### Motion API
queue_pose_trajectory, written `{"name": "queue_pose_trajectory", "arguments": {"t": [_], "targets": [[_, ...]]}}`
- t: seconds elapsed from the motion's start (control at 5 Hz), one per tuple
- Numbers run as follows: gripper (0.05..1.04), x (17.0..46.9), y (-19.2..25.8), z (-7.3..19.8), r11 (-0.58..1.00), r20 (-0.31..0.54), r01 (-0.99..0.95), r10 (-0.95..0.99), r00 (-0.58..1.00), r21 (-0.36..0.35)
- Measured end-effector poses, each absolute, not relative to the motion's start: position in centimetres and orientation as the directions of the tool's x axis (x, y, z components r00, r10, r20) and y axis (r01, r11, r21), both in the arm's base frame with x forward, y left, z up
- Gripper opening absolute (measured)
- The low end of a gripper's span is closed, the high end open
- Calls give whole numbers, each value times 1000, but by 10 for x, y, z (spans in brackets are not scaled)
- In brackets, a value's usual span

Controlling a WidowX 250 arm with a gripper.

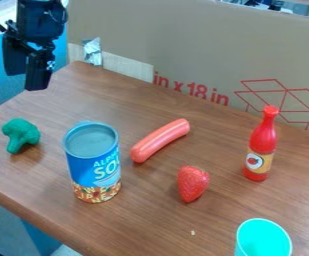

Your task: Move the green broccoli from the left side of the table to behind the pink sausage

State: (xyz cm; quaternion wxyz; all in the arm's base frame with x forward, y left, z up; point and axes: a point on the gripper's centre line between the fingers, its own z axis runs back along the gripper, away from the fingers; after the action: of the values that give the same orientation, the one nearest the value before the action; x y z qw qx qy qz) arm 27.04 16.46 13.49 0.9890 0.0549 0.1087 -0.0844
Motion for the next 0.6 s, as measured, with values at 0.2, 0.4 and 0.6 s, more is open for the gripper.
{"name": "queue_pose_trajectory", "arguments": {"t": [0.2, 0.4, 0.6], "targets": [[1005, 268, 163, 123, 981, -242, 182, -161, 957, 69], [1005, 248, 157, 121, 976, -76, 207, -202, 976, 67], [1005, 224, 170, 131, 982, 25, 155, -159, 987, 109]]}}
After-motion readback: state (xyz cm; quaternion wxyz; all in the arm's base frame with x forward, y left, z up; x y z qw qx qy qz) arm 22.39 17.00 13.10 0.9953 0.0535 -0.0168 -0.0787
